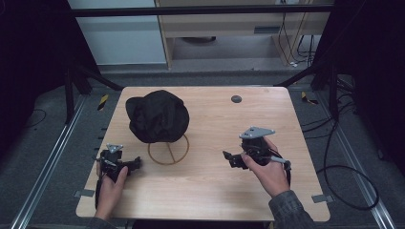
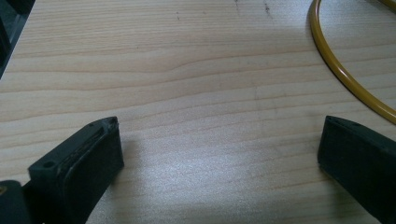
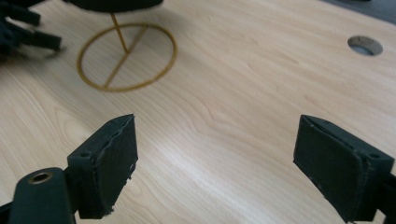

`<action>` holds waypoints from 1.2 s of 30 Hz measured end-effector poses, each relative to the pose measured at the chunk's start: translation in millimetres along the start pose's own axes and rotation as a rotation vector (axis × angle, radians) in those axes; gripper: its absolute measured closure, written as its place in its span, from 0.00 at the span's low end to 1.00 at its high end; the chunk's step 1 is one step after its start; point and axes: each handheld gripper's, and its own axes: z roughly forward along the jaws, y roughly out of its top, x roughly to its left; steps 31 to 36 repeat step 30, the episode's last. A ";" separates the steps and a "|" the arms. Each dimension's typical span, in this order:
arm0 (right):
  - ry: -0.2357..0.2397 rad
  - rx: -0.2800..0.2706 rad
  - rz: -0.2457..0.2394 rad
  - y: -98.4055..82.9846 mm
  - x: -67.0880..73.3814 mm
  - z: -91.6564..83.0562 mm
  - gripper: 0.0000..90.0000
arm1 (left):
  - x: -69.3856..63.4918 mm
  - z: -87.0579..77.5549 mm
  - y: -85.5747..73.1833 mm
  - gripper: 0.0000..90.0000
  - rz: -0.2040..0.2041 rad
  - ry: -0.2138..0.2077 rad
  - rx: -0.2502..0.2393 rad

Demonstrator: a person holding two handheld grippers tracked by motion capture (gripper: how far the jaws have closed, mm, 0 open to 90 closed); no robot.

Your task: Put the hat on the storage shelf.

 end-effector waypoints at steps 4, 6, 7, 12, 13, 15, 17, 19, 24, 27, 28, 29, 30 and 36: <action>0.003 0.012 0.012 -18.8 -1.5 5.9 0.16 | 0.4 0.0 0.1 0.00 -0.001 0.001 0.000; 0.012 0.022 0.020 -29.4 -0.5 11.3 0.16 | 0.8 0.1 0.1 0.00 -0.002 0.001 0.000; 0.015 0.031 0.025 -34.7 0.4 14.4 0.16 | 1.2 0.1 0.2 0.00 -0.003 0.002 0.000; 0.024 0.067 0.053 -60.8 3.8 33.9 0.15 | 5.9 0.1 0.2 0.00 -0.017 0.016 0.001; 0.020 0.070 0.060 -65.3 3.7 38.0 0.15 | 7.0 0.1 0.1 0.00 -0.020 0.019 0.000; 0.006 0.085 0.079 -73.4 3.4 45.3 0.15 | 8.4 -0.1 -0.1 0.00 -0.026 0.023 -0.001; -0.015 0.087 0.087 -80.3 2.0 51.5 0.14 | 8.7 -0.2 -0.1 0.00 -0.024 0.024 0.001; -0.029 0.092 0.104 -85.2 0.7 55.4 0.13 | 8.7 -0.2 -0.1 0.00 -0.024 0.024 0.001; -0.099 0.077 0.083 -92.1 -2.1 62.2 0.11 | 8.8 -1.3 -1.1 0.00 -0.026 0.026 0.003; -0.125 0.087 0.081 -90.9 -2.5 65.7 0.06 | 8.6 -2.1 -2.0 0.00 -0.029 0.031 0.001; -0.129 0.093 0.087 -90.4 -2.6 66.5 0.05 | 8.6 -2.1 -2.0 0.00 -0.029 0.031 0.001; -0.132 0.094 0.087 -90.2 -2.9 67.2 0.04 | 8.6 -2.1 -2.0 0.00 -0.029 0.031 0.001; -0.134 0.096 0.088 -90.0 -3.0 67.4 0.04 | 8.6 -2.1 -2.0 0.00 -0.029 0.031 0.001; -0.134 0.096 0.088 -90.0 -3.0 67.4 0.04 | 8.6 -2.1 -2.0 0.00 -0.029 0.031 0.001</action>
